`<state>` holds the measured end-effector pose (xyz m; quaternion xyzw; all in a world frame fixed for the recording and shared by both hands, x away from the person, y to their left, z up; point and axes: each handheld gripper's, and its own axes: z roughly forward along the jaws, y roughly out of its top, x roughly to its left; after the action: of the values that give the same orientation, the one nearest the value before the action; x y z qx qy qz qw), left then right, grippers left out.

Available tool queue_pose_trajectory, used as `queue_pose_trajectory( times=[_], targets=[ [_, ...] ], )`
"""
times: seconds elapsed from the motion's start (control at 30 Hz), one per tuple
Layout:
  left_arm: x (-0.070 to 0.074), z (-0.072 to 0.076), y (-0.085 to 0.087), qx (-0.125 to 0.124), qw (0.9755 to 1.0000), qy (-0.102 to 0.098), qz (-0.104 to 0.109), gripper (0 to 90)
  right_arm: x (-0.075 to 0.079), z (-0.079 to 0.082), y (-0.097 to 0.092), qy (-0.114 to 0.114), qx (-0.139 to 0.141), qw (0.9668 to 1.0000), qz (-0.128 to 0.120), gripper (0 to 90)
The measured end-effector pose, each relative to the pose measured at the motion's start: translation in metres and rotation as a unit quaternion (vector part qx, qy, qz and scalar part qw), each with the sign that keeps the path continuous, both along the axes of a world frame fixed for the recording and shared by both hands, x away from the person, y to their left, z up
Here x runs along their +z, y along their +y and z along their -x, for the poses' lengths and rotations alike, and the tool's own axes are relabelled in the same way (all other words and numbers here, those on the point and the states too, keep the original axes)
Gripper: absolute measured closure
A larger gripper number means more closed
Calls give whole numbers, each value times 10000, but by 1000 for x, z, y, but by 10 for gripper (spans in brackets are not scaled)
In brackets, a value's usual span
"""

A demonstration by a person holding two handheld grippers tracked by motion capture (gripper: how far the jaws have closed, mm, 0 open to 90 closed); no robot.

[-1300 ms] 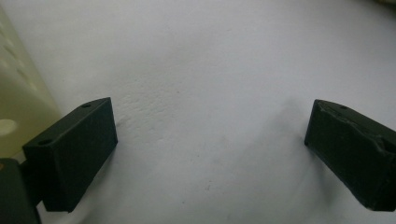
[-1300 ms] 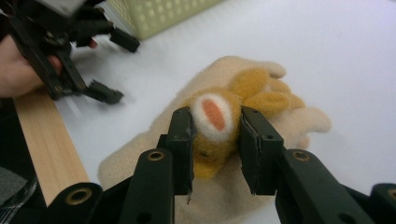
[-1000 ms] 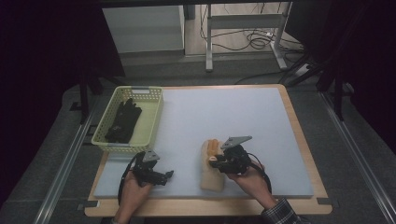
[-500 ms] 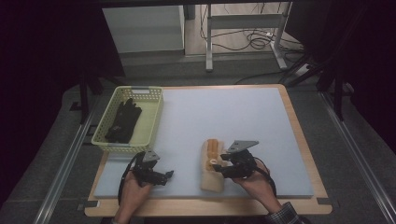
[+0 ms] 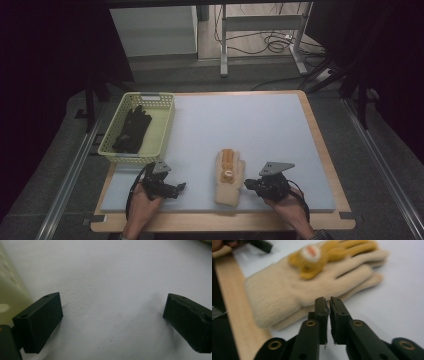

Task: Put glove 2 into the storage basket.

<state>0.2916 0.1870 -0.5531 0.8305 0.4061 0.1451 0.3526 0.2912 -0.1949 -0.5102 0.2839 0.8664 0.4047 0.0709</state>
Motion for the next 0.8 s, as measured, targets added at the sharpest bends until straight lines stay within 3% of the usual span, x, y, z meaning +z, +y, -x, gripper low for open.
queue_pose_trajectory(
  times=[0.27, 0.53, 0.8],
  targets=[
    [0, 0, 0, -6, 10000, -4, -7, 27, -11, 12, 10, 24, 303, 9995, -4, 872],
    [0, 0, 0, 0, 10000, 7, 1, 27, -22, 15, 15, 79, 358, 9993, 88, 881],
    [0, 0, 2, -4, 10000, 24, 68, 33, -26, 11, 31, 129, 410, 9991, -49, 883]
  ],
)
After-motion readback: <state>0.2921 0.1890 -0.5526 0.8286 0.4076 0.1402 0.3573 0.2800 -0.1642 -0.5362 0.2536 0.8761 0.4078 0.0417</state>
